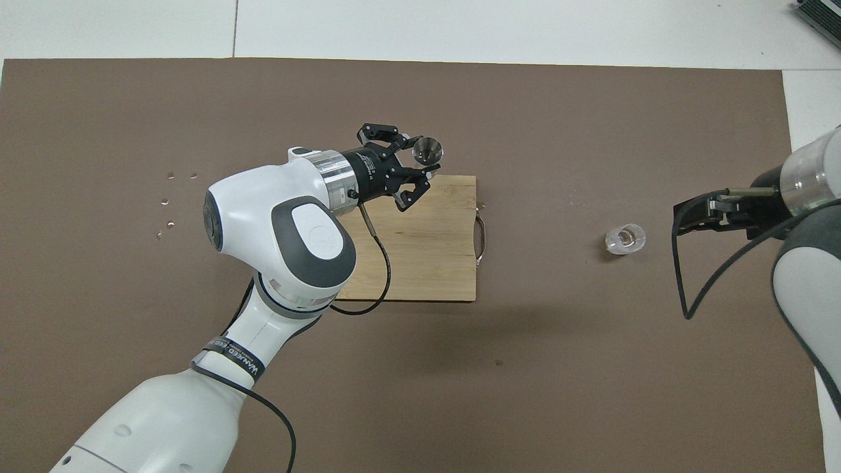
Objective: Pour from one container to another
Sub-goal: 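Lower the dark cup onto the board while the right gripper opens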
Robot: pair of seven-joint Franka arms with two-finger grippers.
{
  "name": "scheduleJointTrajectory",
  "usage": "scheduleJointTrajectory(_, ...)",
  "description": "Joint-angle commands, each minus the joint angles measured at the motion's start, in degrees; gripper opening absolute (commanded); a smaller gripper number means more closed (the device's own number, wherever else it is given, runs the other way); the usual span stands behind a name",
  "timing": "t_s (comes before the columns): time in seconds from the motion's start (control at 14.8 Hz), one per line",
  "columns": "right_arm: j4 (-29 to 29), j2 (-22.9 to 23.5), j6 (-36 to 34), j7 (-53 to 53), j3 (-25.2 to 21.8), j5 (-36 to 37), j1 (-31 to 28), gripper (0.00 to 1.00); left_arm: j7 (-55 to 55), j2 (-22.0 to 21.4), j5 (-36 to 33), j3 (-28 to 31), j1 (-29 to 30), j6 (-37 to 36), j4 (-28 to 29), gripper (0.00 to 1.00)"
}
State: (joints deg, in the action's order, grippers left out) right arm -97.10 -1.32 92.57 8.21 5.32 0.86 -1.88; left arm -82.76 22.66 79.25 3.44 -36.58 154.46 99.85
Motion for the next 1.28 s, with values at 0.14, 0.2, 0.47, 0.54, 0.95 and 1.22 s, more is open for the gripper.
scheduleJointTrajectory(0.14,-0.37,-0.70,-0.20,-0.83,0.13,-0.07,-0.75,1.00,-1.70,0.98,-1.63,0.07,-1.92,1.02,-0.19,0.00)
scheduleJointTrajectory(0.2,-0.37,-0.79,-0.20,-0.56,0.13,-0.07,-0.75,1.00,-1.88,0.72,-2.77,0.07,-2.01,1.02,0.51,0.00)
scheduleJointTrajectory(0.47,-0.37,-0.79,-0.02,-0.04,0.13,-0.07,-0.75,1.00,-2.06,0.01,-2.87,-0.01,-2.54,0.75,2.97,0.00)
scheduleJointTrajectory(0.54,-0.37,-0.79,0.06,0.23,0.13,0.02,-0.75,1.00,-2.06,-0.25,-2.87,-0.01,-2.54,0.67,3.59,0.00)
scheduleJointTrajectory(0.95,-0.37,-0.62,0.24,10.49,0.13,-0.07,-0.75,1.00,-1.88,-1.74,-3.05,-0.10,-2.10,-2.06,6.41,0.00)
scheduleJointTrajectory(1.22,0.07,-0.26,0.77,21.12,0.22,-0.24,-0.67,1.00,-1.88,-2.01,-2.96,-0.10,-1.92,-2.06,7.20,0.02)
